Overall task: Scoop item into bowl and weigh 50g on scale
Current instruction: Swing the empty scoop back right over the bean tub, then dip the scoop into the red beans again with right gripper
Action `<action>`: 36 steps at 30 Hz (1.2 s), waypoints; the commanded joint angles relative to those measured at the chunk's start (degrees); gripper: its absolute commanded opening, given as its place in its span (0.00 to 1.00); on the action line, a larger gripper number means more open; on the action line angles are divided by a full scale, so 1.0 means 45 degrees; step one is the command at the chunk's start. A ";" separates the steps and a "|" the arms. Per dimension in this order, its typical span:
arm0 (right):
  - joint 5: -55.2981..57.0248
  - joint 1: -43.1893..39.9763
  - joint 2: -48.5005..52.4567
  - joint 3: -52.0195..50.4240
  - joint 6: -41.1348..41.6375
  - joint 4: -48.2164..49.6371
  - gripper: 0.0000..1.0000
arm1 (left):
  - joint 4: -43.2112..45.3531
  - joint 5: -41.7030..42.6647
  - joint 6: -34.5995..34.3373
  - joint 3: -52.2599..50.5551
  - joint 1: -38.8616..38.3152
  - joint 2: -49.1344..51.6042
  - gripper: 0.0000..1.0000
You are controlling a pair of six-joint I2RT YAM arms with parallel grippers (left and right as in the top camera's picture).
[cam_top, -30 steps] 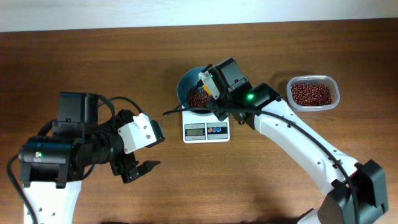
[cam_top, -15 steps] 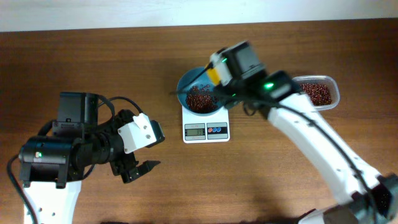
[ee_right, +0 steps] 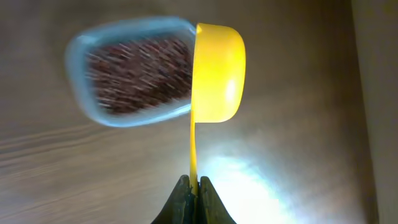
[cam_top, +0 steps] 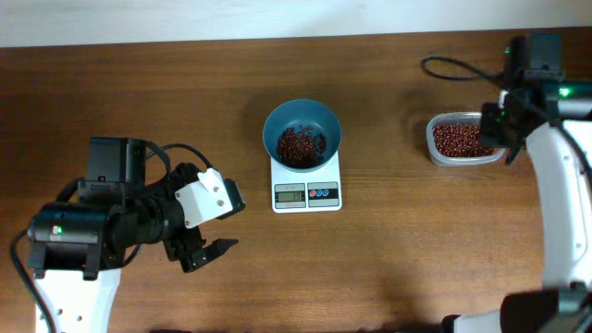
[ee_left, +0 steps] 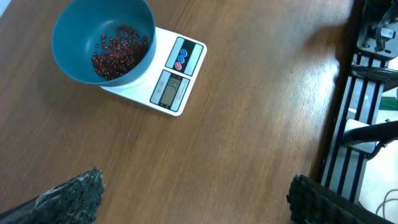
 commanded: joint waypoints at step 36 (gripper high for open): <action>-0.2380 0.0384 0.3351 -0.1326 -0.0136 0.2040 0.04 | -0.0015 0.0034 -0.0117 0.0199 0.0087 0.0010 0.99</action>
